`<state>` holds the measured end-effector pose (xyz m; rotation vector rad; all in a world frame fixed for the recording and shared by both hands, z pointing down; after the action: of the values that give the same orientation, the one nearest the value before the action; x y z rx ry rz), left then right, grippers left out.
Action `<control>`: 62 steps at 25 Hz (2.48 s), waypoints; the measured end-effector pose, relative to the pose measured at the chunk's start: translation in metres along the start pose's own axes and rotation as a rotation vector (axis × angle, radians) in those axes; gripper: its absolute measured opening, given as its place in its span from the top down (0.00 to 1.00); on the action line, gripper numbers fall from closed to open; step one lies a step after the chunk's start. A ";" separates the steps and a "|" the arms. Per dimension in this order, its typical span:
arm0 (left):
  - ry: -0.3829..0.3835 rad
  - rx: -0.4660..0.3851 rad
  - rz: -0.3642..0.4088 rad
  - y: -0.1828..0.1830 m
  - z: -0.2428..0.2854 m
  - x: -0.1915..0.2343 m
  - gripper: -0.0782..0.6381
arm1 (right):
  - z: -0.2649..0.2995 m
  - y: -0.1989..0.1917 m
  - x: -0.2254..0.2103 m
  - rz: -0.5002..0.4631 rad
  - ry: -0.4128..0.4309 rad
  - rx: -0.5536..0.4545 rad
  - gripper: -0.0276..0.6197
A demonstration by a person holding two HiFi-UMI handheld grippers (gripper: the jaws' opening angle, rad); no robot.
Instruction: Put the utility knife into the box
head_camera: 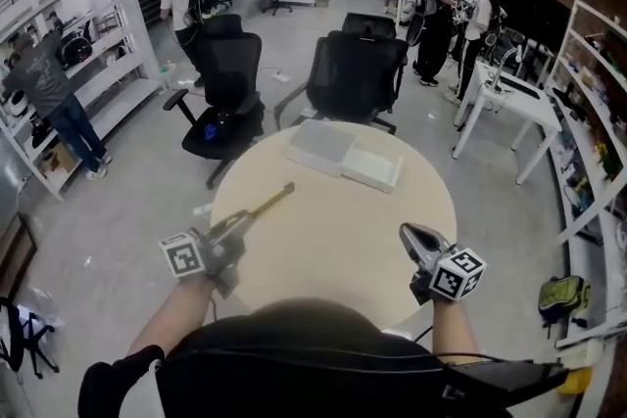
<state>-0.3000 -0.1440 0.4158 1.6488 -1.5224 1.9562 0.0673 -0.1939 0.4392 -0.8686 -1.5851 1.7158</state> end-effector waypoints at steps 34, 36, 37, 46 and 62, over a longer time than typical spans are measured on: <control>-0.197 0.421 0.121 0.124 0.263 0.088 0.79 | 0.079 0.083 -0.117 -0.179 -0.248 0.026 0.94; -0.186 0.466 0.133 0.116 0.287 0.094 0.79 | 0.079 0.074 -0.127 -0.163 -0.252 0.018 0.94; -0.182 0.485 0.136 0.113 0.299 0.098 0.79 | 0.080 0.069 -0.132 -0.156 -0.256 0.017 0.94; -0.146 0.597 0.122 0.092 0.379 0.158 0.79 | 0.107 0.033 -0.193 -0.124 -0.274 0.026 0.94; -0.070 0.873 0.131 0.015 0.492 0.277 0.79 | 0.168 -0.050 -0.323 -0.089 -0.292 0.051 0.94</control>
<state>-0.1000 -0.6502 0.5676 1.9191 -0.8141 2.9108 0.1182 -0.5501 0.5133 -0.5316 -1.7300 1.8748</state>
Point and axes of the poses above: the fingertips, and each gripper's own axes: z forward along the fingers, x to its left, y out of its top, the point moved 3 cm from there along -z, backward along the fingers, and after that the axes turned 15 degrees about -z, right-handed, at the moved point
